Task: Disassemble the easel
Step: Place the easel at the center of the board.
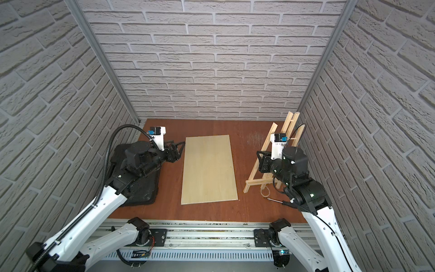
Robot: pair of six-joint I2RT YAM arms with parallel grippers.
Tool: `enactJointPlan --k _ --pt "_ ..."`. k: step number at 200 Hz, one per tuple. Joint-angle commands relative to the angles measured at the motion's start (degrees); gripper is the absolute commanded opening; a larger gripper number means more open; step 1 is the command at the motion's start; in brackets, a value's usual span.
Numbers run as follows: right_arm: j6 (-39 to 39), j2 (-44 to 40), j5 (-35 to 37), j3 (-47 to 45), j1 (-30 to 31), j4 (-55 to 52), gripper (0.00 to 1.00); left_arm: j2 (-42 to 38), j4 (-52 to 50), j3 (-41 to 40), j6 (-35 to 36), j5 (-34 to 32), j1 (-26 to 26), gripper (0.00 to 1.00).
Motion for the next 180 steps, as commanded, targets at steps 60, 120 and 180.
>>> enactJointPlan --k 60,120,180 --pt "-6.2 18.8 6.0 5.9 -1.5 7.0 0.03 -0.9 3.7 -1.4 2.6 -1.4 0.3 0.75" --pt "-10.4 37.8 7.2 16.8 -5.4 2.6 0.03 -1.2 4.0 -1.3 2.2 -0.1 0.4 0.76" --pt "-12.1 52.5 2.9 22.7 -9.1 4.0 0.03 -1.3 4.2 -1.4 1.7 0.6 0.6 0.76"
